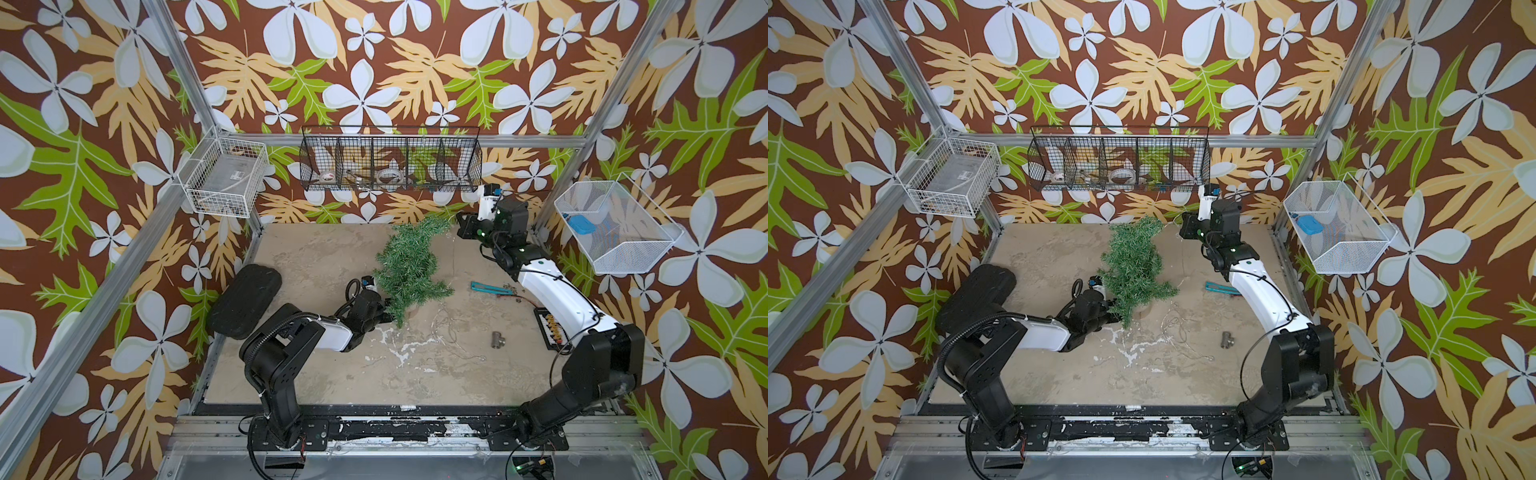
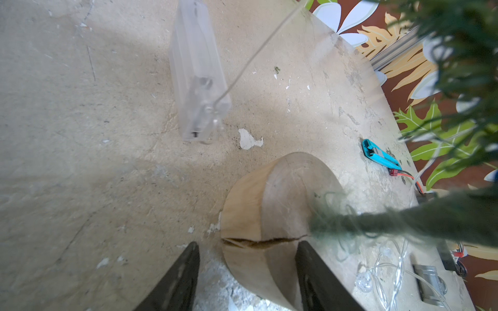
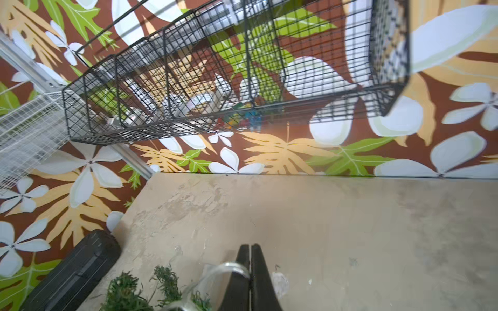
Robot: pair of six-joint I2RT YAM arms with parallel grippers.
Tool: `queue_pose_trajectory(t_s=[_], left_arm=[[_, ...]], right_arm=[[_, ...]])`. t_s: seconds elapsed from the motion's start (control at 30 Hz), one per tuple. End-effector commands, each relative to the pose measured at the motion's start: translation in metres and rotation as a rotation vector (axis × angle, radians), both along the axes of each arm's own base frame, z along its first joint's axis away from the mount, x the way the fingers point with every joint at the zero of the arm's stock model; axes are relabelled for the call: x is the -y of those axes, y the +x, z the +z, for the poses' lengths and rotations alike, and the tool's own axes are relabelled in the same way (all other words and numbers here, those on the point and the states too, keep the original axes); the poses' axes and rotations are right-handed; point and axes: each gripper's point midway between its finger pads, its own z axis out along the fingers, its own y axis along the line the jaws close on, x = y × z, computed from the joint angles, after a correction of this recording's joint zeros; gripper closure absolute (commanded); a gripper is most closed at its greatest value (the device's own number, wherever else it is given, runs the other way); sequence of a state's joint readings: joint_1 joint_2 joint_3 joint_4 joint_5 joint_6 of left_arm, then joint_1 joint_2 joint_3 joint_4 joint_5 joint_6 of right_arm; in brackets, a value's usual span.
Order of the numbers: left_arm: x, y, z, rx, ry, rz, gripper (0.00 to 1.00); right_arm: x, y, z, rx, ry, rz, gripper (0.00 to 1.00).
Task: Remove string lights from the small christmas tree
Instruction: Remove the light string from the Christmas tree.
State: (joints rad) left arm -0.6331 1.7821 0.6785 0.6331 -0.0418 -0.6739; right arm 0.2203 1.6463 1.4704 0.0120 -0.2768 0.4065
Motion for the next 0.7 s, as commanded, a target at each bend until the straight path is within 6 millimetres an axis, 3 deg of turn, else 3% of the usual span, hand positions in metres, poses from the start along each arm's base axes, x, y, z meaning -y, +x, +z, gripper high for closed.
queue_pose_trajectory(t_s=[0.0, 0.17, 0.3, 0.43, 0.67], left_arm=[[-0.016, -0.024, -0.037, -0.126, 0.105, -0.019, 0.42], [-0.016, -0.028, -0.037, -0.126, 0.092, -0.026, 0.43], [-0.012, -0.028, -0.036, -0.125, 0.069, -0.036, 0.43], [-0.009, -0.026, -0.037, -0.124, 0.067, -0.043, 0.43], [-0.008, -0.026, -0.039, -0.127, 0.064, -0.046, 0.43]], right_arm=[[-0.012, 0.015, 0.022, 0.022, 0.069, 0.040, 1.00], [-0.022, 0.043, 0.053, 0.059, 0.098, 0.067, 1.00], [-0.047, 0.054, 0.072, 0.073, 0.144, 0.158, 1.00], [-0.078, 0.050, 0.089, 0.102, 0.123, 0.236, 1.00], [-0.107, 0.024, 0.141, 0.243, 0.125, 0.323, 1.00]])
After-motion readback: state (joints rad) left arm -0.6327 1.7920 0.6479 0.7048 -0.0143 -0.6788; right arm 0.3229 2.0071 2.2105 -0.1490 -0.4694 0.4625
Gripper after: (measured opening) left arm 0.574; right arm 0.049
